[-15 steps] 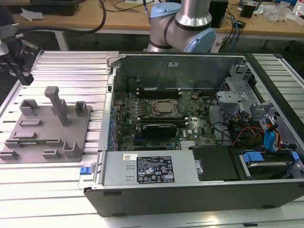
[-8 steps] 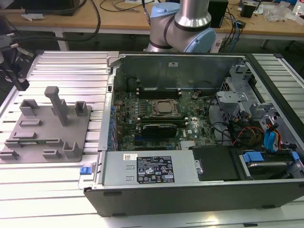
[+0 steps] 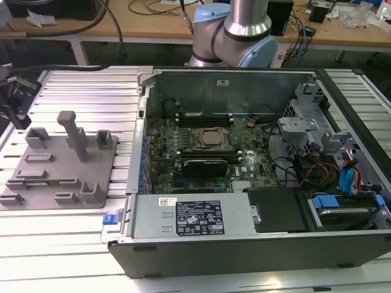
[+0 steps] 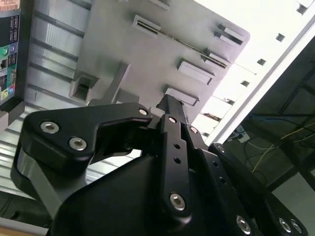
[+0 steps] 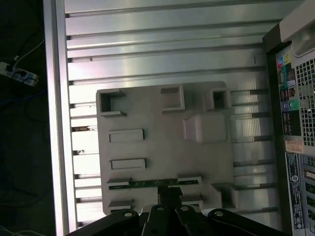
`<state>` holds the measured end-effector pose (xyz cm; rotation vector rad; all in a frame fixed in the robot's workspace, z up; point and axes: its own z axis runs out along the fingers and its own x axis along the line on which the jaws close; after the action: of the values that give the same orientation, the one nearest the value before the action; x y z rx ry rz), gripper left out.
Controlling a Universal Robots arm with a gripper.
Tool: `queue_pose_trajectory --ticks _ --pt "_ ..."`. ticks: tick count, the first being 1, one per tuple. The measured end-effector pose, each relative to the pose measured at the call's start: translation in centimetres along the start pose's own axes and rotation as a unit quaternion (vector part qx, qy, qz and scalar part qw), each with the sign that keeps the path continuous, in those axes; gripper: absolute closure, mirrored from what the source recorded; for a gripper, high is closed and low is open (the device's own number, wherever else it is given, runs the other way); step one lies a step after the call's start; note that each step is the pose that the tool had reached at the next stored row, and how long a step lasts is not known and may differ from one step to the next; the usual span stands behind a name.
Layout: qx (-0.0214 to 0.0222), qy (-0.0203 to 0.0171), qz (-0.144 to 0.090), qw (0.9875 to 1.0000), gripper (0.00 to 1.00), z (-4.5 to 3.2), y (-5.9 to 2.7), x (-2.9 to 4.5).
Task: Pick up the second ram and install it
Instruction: 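Reach for the second ram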
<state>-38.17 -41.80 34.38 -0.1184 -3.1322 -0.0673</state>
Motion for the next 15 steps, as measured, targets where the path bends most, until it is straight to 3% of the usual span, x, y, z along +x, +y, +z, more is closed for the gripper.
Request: queue_pose_trajectory --ticks 4,10,15 --pt "0.0001 0.0009 0.0 1.0 0.92 0.33 -0.88 -0.03" --pt "0.0002 0.0029 0.0 1.0 0.92 1.94 -1.64 0.18" --pt "0.0002 0.0029 0.0 1.0 0.92 1.95 -1.64 0.19"
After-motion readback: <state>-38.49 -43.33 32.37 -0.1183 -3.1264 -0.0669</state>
